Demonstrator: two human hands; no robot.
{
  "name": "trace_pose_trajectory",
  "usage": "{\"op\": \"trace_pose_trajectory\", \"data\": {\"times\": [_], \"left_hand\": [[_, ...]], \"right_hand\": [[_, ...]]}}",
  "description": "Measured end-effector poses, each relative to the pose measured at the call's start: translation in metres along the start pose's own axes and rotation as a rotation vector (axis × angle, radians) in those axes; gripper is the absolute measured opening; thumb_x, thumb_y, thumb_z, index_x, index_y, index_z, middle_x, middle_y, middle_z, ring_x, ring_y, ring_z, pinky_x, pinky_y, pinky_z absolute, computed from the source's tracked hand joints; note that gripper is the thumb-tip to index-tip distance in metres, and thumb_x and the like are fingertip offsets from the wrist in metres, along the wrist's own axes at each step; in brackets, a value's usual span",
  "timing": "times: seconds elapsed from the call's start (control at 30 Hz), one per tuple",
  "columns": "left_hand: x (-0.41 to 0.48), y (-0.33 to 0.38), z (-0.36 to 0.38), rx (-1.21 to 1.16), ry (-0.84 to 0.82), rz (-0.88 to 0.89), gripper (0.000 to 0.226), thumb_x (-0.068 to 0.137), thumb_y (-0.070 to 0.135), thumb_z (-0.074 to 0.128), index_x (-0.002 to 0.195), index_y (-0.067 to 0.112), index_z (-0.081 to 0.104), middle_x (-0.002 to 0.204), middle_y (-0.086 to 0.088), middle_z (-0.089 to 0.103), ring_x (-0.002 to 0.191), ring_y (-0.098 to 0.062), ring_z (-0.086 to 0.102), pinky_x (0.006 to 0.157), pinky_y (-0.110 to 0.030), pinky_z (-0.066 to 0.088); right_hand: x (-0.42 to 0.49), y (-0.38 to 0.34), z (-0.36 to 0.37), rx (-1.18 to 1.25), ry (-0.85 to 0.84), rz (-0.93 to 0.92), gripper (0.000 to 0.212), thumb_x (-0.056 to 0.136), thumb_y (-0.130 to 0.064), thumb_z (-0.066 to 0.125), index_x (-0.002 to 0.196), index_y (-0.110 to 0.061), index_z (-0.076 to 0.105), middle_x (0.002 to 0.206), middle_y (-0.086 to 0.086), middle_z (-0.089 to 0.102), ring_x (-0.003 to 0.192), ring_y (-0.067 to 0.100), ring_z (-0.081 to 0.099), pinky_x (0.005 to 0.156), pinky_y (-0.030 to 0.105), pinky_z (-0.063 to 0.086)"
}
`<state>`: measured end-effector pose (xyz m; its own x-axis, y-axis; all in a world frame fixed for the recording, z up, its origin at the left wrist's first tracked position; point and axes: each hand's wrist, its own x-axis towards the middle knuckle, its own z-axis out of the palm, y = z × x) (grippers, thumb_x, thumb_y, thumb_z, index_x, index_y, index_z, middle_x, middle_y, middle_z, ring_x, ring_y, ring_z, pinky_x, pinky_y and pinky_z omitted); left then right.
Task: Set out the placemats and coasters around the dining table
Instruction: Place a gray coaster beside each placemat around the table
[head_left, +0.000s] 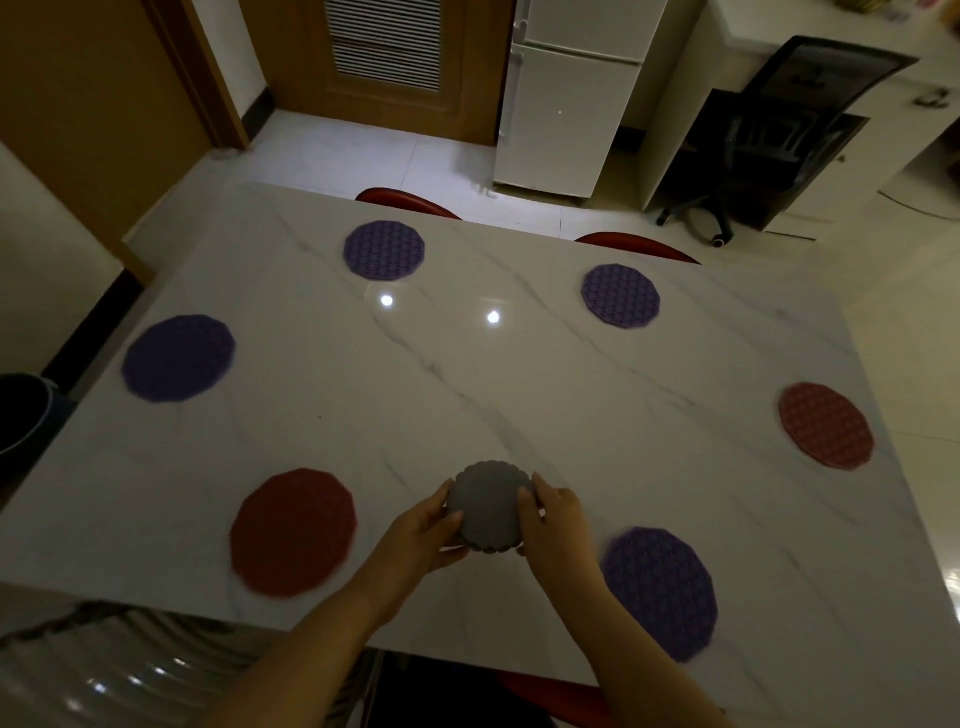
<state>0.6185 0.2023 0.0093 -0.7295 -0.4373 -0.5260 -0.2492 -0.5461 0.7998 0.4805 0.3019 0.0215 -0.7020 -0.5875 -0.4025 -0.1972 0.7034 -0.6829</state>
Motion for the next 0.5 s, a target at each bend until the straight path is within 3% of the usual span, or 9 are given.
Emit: {"op": "trace_pose_trajectory", "data": {"times": [0.17,0.37,0.5], "left_hand": [[-0.004,0.003,0.002,0.004,-0.012,0.031,0.039,0.083,0.039,0.063,0.121,0.048,0.054,0.117,0.022,0.068,0.110,-0.010,0.065,0.084,-0.024,0.054],[-0.004,0.003,0.000,-0.121,0.014,0.019,0.032,0.094,0.026,0.055,0.123,0.038,0.057,0.116,0.015,0.070,0.108,-0.021,0.067,0.082,-0.028,0.056],[-0.006,0.005,-0.008,-0.287,0.053,-0.002,0.042,0.087,0.024,0.058,0.128,0.026,0.056,0.121,-0.001,0.069,0.109,-0.033,0.066,0.082,-0.036,0.058]], "right_hand": [[-0.003,0.005,0.001,-0.040,-0.010,0.003,0.044,0.098,-0.031,0.038,0.139,-0.015,0.039,0.121,0.010,0.045,0.089,0.013,0.044,0.083,0.027,0.045],[-0.003,0.004,-0.007,0.020,-0.017,-0.046,0.037,0.097,-0.028,0.044,0.131,-0.017,0.051,0.112,0.012,0.059,0.090,0.025,0.062,0.082,0.044,0.055],[-0.003,-0.003,-0.011,0.107,0.007,-0.098,0.036,0.093,-0.028,0.052,0.128,-0.022,0.055,0.106,0.001,0.063,0.084,0.018,0.066,0.077,0.037,0.057]]}}
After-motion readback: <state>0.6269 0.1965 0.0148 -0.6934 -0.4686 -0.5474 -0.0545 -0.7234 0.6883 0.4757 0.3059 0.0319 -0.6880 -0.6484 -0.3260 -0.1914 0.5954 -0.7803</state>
